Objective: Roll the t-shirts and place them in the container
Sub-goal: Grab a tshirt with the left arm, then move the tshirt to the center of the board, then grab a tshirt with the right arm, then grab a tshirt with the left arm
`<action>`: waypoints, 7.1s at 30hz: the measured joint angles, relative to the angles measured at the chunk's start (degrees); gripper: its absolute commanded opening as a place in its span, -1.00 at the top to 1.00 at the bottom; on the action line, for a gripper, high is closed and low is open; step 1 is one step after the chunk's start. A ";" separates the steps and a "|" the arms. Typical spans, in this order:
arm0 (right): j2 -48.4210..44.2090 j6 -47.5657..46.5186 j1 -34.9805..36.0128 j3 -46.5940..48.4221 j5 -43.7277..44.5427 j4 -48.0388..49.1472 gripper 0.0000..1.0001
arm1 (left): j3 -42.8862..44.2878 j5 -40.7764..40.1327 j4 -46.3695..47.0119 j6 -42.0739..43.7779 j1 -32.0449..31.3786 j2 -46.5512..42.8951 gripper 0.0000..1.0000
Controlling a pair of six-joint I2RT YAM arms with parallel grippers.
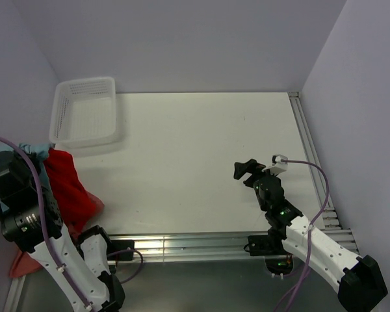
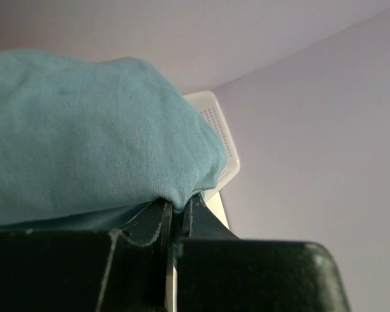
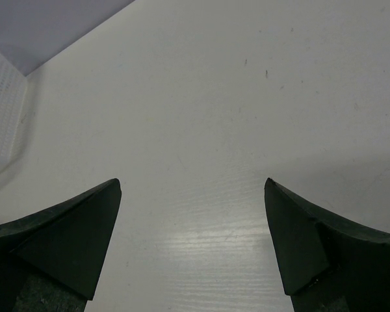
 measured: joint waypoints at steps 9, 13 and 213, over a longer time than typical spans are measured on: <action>0.68 0.00 0.00 0.04 -0.04 0.00 -0.94 | 9.18 7.85 2.97 2.62 0.00 6.21 0.99; 0.70 0.00 0.00 0.04 -0.02 0.00 -0.94 | 10.97 13.70 4.74 2.23 0.00 7.93 0.99; 41.27 3.21 28.89 21.20 -17.53 5.99 1.00 | -22.82 3.85 32.72 17.75 -59.21 40.70 0.99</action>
